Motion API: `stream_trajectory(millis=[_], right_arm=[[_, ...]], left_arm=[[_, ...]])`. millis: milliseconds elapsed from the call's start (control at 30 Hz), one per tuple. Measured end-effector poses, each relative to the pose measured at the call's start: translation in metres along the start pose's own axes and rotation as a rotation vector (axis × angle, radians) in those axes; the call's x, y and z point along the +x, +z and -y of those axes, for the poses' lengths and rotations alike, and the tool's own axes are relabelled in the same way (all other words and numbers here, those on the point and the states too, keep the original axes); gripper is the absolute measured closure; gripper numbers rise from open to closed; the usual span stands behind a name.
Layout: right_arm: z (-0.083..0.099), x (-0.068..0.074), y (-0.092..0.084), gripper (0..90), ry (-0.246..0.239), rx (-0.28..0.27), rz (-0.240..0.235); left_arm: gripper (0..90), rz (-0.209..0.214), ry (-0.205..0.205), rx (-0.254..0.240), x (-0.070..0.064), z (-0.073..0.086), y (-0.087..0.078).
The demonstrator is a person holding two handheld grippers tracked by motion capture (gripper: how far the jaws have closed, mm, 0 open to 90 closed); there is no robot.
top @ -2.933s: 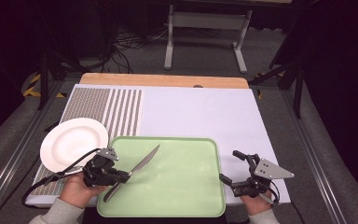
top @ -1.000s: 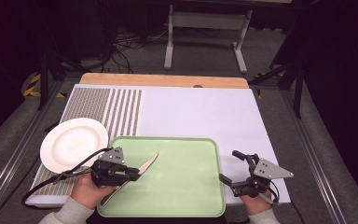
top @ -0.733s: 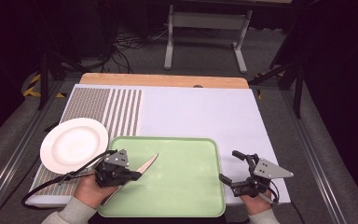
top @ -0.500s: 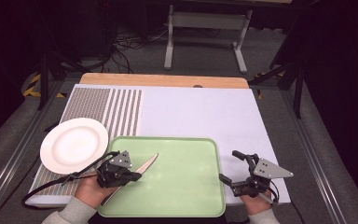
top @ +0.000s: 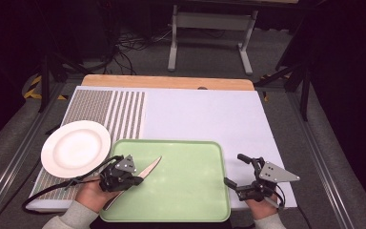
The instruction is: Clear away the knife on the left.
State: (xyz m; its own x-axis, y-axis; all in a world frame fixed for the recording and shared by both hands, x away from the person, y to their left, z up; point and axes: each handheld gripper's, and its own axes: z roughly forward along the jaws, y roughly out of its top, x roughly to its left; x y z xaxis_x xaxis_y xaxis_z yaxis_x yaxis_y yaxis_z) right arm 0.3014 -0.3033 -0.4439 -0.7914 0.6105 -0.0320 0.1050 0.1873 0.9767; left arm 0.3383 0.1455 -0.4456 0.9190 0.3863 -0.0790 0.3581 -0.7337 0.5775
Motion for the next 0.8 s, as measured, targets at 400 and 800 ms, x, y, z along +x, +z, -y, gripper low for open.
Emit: stream_trajectory(millis=[400, 800], right_arm=[[0.0, -0.0002, -0.0002, 4.3, -0.001, 0.002, -0.001], [0.0001, -0.0004, -0.0005, 4.3, -0.002, 0.003, -0.002]], left_arm=[[90.0, -0.052, -0.028, 0.037, 0.0041, 0.0016, -0.0054], [90.0, -0.077, -0.081, 0.084, 0.0069, 0.0029, -0.0108]])
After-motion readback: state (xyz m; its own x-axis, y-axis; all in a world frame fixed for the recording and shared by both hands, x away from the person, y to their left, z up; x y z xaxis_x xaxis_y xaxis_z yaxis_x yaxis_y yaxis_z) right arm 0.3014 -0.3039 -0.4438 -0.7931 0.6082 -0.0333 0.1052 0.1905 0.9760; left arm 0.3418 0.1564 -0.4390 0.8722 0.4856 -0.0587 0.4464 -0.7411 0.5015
